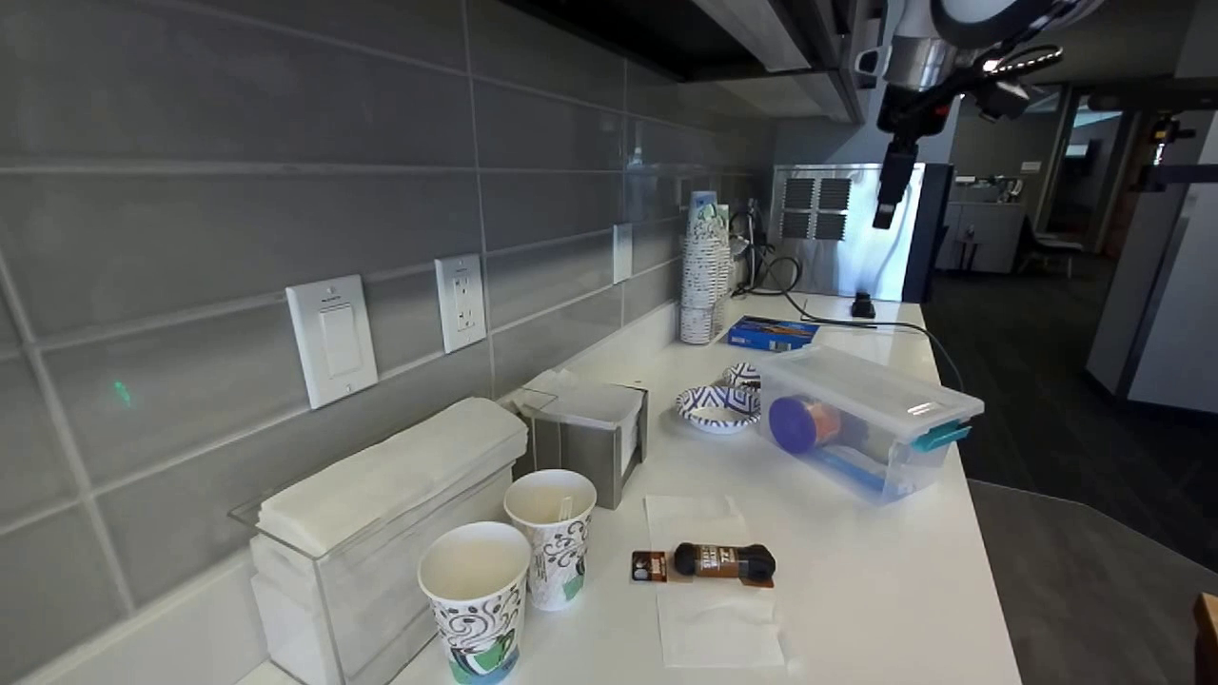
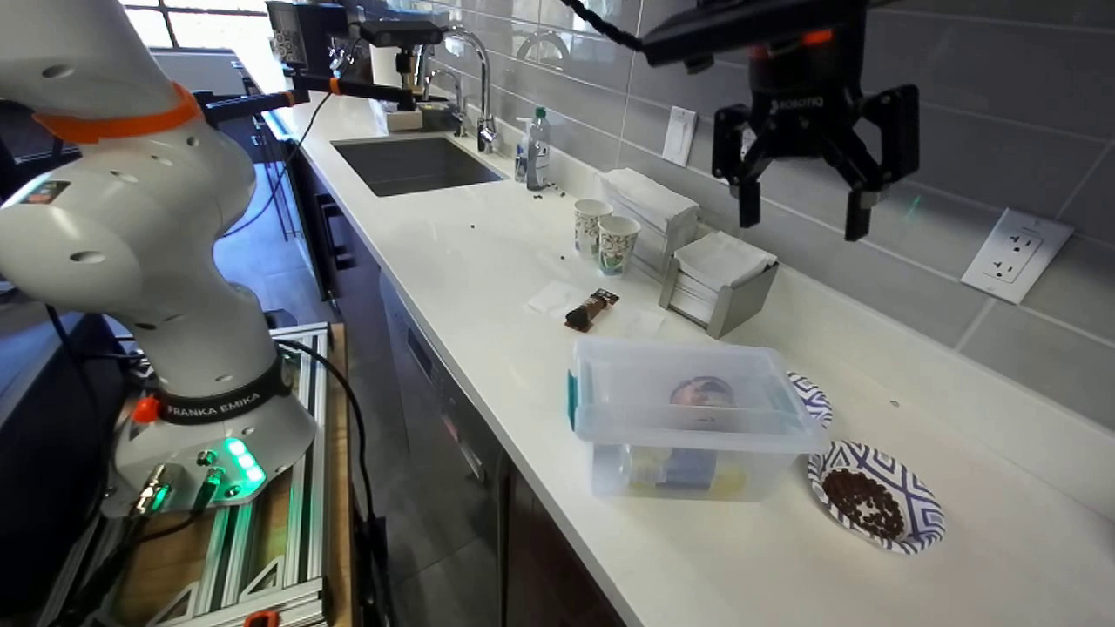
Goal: Pick up the lid from the counter and put it on the lid
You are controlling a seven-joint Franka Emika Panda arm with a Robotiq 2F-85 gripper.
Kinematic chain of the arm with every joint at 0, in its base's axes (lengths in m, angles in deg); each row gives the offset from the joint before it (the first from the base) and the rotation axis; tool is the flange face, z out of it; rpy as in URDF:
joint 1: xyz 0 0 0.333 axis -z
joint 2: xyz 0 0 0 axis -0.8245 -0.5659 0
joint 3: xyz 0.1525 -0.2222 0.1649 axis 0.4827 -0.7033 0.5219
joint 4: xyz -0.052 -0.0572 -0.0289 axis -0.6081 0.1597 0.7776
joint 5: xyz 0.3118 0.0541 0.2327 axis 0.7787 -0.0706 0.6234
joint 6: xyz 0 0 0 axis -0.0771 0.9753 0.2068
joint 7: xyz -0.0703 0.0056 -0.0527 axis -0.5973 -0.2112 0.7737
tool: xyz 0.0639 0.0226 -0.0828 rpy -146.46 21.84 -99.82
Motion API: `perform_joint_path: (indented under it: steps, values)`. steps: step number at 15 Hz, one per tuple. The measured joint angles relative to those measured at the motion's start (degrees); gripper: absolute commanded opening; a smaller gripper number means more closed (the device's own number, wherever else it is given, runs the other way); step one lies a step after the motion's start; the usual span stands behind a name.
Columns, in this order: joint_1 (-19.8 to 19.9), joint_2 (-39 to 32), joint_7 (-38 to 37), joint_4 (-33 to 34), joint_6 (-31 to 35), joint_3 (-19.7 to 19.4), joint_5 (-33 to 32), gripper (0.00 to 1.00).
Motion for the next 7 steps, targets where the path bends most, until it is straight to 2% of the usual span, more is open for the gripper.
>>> perform_joint_path:
  steps: [2,4,7]
  values:
    - [-1.1,2.7,-5.3,0.1,-6.2,0.5,0.4,1.00]
    - [-3.0,3.9,-2.6,0.0,-8.8,-0.1,4.9,1.00]
    - [-3.7,3.8,-1.2,0.0,-9.0,-0.6,6.5,1.00]
